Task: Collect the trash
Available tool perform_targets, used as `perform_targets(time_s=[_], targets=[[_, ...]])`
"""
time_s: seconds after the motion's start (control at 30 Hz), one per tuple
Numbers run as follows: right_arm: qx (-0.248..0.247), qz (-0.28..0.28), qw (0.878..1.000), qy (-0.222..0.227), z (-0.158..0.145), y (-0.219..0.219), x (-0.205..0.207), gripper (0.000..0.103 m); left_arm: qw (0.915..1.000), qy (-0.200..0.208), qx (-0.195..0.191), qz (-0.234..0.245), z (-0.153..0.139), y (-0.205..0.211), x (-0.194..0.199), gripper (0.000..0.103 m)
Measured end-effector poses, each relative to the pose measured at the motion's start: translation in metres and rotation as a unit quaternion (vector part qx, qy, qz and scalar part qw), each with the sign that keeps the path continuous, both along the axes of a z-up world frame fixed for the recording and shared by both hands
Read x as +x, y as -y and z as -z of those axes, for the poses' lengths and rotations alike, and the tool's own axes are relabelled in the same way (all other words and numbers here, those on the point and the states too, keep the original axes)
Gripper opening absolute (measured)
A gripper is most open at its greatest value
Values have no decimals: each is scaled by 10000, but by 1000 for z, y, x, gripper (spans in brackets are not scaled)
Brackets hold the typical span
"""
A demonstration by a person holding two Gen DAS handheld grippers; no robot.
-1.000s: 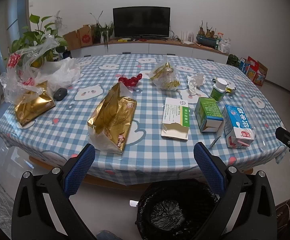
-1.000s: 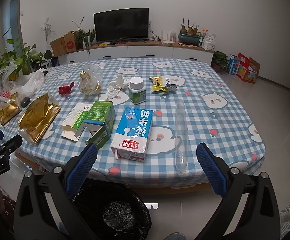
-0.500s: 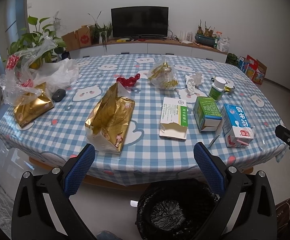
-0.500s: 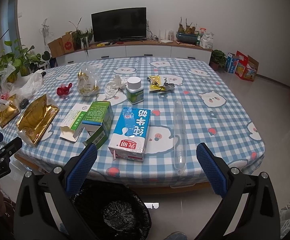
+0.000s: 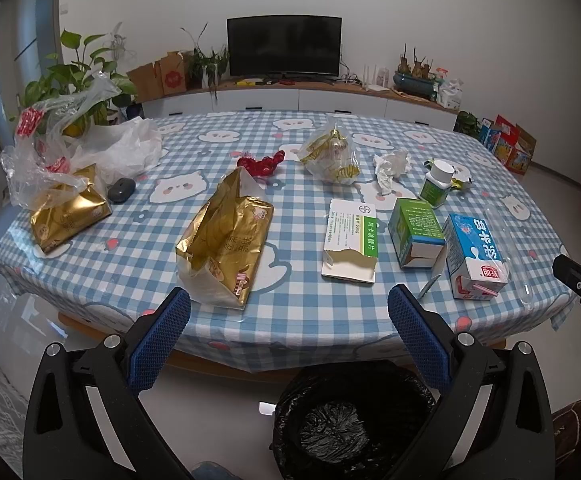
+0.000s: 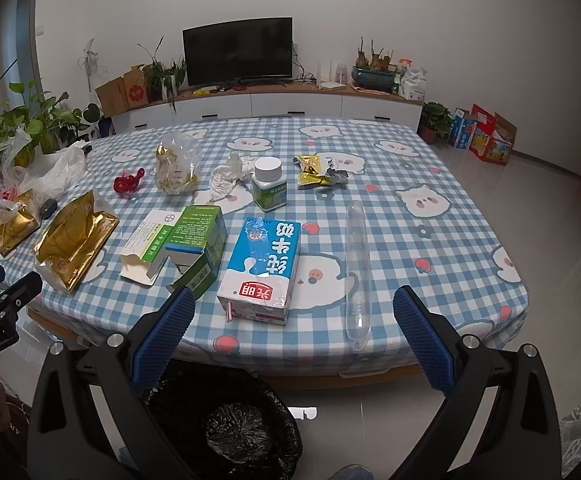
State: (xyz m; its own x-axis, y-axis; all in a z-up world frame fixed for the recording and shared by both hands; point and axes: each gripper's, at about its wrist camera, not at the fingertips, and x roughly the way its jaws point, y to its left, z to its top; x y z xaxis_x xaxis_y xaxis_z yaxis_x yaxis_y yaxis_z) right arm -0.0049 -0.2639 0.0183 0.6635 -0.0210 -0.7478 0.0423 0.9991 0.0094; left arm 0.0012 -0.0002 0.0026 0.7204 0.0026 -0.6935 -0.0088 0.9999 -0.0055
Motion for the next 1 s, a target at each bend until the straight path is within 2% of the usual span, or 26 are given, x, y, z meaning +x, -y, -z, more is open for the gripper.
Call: perform_targets(time_s=[1.0], targets=[[18, -5, 10000, 61, -3, -1, -2, 95, 10000, -19, 29, 46, 0, 3, -2, 97]])
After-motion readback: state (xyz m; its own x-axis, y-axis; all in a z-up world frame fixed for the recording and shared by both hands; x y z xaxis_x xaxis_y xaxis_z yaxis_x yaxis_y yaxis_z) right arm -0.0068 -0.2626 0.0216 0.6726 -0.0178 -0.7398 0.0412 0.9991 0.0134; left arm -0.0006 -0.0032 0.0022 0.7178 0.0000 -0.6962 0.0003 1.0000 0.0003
